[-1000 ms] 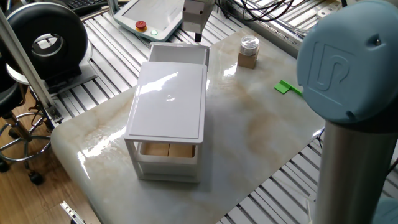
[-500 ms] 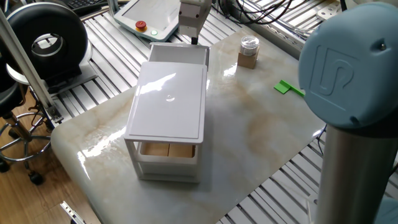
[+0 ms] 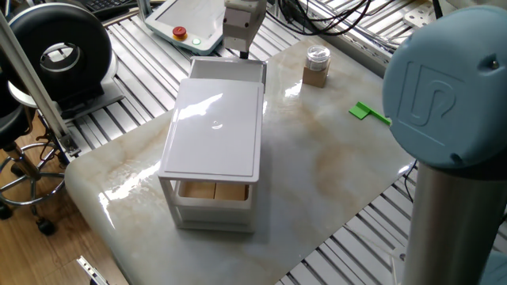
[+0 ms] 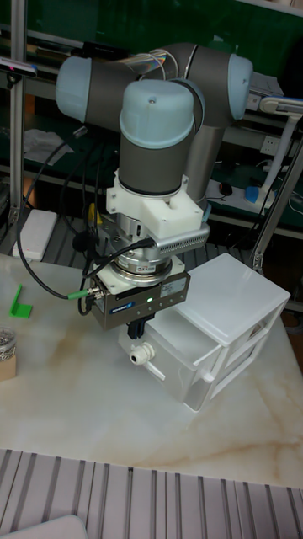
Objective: Use the gripper to push and close the drawer
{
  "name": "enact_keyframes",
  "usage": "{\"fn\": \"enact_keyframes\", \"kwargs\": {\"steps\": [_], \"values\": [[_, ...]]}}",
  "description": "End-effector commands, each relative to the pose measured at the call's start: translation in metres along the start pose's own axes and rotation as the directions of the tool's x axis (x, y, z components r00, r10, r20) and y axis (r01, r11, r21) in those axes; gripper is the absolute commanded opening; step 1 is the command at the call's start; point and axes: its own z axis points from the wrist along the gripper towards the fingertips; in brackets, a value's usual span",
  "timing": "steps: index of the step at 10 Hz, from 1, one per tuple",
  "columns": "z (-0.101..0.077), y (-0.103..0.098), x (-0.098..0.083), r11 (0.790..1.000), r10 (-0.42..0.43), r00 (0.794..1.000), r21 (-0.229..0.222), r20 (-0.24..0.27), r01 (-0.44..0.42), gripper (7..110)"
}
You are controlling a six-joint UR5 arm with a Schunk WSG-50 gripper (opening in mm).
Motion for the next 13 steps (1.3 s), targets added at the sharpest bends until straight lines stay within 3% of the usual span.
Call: {"fn": "enact_keyframes", "kwargs": {"steps": [1,5,13], "values": [[-0.002,0.010,-0.002,1.000,0.012,1.000,-0.017,0.012,-0.011,7],[-0.001,0.021,0.007,1.000,0.018,1.000,-0.019,-0.012,-0.018,7],[0.009,0.039,0.009,0.999,0.042,0.999,-0.006,-0.007,-0.042,7]]}}
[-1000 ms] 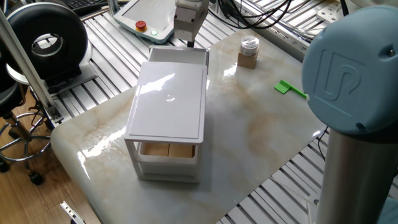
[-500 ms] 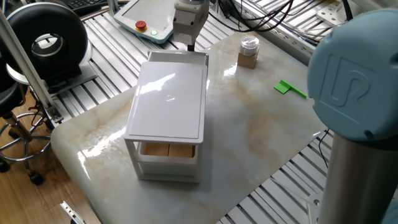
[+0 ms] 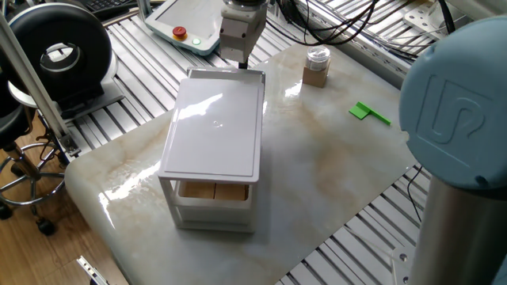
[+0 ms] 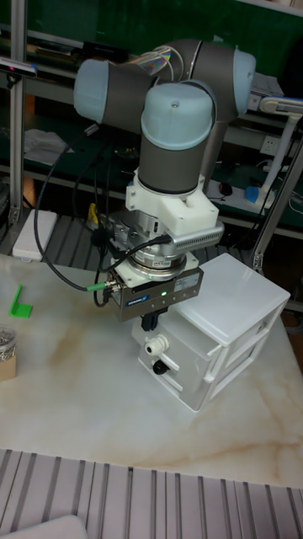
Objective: Use the gripper to push and close the drawer
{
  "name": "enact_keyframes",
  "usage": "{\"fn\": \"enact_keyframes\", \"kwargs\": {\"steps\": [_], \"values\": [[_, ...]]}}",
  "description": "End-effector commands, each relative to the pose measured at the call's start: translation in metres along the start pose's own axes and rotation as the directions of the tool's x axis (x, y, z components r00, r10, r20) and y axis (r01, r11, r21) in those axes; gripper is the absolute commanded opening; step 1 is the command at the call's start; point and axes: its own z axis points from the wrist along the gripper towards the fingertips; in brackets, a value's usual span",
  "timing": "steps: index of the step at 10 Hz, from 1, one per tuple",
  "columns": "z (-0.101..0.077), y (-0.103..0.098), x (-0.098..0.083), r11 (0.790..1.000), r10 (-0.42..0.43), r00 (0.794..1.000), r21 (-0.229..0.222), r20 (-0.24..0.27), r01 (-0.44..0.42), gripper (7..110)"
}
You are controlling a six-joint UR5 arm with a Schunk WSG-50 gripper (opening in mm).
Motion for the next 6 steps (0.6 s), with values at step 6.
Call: {"fn": "enact_keyframes", "kwargs": {"steps": [6], "values": [[0.005,0.022,0.003,1.000,0.028,0.999,0.006,0.017,-0.028,7]]}}
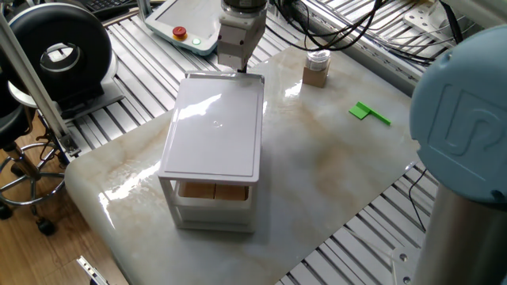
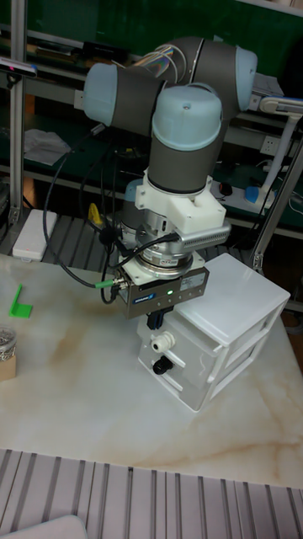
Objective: Use the gripper to push and close the drawer
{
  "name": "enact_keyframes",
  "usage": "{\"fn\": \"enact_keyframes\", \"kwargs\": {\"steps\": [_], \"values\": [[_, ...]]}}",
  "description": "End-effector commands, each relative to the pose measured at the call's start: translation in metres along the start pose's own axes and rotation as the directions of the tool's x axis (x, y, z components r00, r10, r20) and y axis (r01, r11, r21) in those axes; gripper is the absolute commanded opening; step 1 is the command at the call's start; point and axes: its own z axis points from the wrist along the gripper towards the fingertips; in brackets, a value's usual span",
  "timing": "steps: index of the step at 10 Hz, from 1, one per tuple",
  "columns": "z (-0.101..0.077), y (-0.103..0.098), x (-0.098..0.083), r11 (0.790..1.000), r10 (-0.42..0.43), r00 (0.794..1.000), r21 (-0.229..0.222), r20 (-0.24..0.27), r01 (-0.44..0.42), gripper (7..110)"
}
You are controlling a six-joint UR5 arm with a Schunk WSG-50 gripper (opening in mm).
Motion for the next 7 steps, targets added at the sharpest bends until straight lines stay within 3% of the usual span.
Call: {"fn": "enact_keyframes", "kwargs": {"steps": [1,7], "values": [[0.0001,0.0093,0.0010,1.000,0.011,1.000,-0.006,0.011,-0.011,7],[0.0021,0.0184,0.0058,1.000,0.022,1.000,-0.010,0.018,-0.022,7]]}}
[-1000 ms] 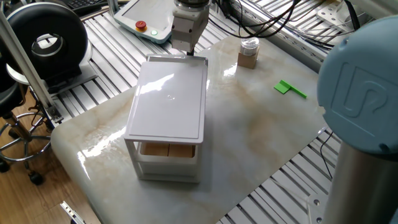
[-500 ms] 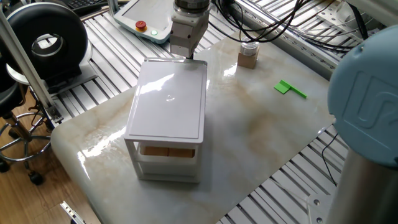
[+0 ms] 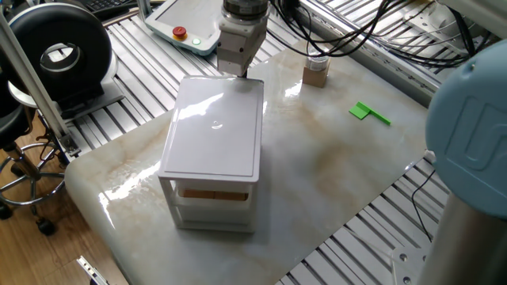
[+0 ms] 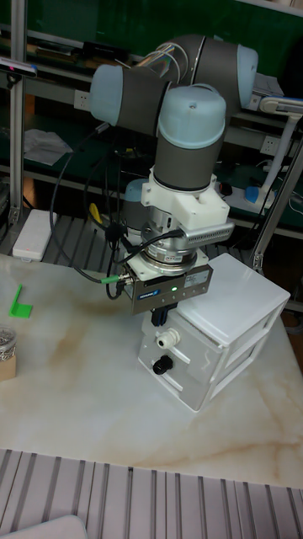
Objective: Use the gripper to push and close the drawer
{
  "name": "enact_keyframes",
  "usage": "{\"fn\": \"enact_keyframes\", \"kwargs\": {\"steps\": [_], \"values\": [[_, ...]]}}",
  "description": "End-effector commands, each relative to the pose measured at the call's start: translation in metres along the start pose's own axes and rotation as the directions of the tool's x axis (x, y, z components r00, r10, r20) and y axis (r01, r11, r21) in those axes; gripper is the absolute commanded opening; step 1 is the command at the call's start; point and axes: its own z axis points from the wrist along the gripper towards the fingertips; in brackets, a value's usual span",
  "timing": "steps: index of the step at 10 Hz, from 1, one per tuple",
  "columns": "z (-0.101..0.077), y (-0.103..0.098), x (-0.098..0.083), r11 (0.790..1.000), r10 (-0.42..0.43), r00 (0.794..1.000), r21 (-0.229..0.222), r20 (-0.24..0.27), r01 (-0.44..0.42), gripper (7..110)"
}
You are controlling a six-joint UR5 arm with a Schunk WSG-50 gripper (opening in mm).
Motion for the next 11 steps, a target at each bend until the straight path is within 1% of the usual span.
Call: {"fn": "enact_keyframes", "kwargs": {"steps": [1,4,7,11], "values": [[0.001,0.011,0.000,1.000,0.013,1.000,-0.013,0.015,-0.013,7],[0.004,0.017,-0.001,1.000,0.021,0.999,-0.009,0.025,-0.021,7],[0.004,0.021,0.000,1.000,0.024,0.999,-0.010,0.031,-0.024,7],[0.000,0.017,0.000,1.000,0.018,0.999,-0.013,0.031,-0.018,7]]}}
